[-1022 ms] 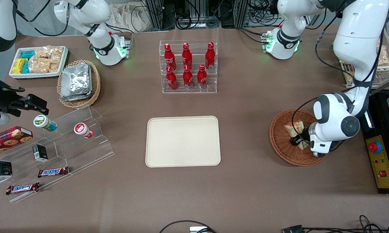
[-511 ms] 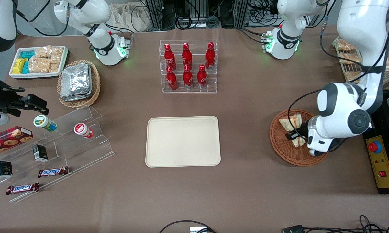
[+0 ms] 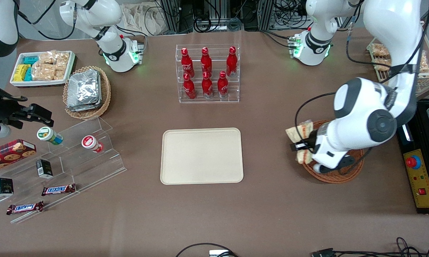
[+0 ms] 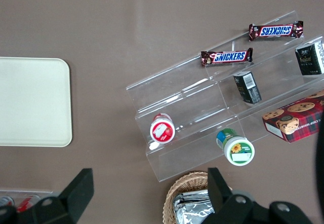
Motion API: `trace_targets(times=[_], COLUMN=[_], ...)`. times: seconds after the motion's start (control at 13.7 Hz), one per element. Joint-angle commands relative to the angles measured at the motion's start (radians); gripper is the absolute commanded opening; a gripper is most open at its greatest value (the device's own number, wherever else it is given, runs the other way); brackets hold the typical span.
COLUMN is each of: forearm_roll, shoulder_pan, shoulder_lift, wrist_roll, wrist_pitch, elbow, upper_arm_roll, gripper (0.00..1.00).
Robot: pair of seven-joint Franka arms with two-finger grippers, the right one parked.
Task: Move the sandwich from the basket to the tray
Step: 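Lift the sandwich and carry it with the left gripper over the cream tray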
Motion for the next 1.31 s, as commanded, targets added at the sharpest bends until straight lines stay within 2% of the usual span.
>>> trace_targets(times=[0.0, 0.36, 0.73, 0.95, 1.09, 1.24], forearm_roll=[0.014, 0.135, 0.141, 0.146, 0.199, 0.216], shoulder_pan=[-0.067, -0.213, -0.293, -0.308, -0.319, -0.321], shoulder_lift=[0.117, 0.259, 0.408, 0.474, 0.506, 0.542], wrist_roll=[-0.005, -0.002, -0.001, -0.001, -0.004, -0.004], wrist_pitch=[-0.015, 0.044, 0.288, 0.358, 0.385, 0.411], elbow=[0.129, 0.214, 0.216, 0.216, 0.216, 0.214], upper_arm_roll=[-0.050, -0.049, -0.047, -0.045, -0.045, -0.045], gripper=[0.02, 0.08, 0.10, 0.20, 0.20, 0.27])
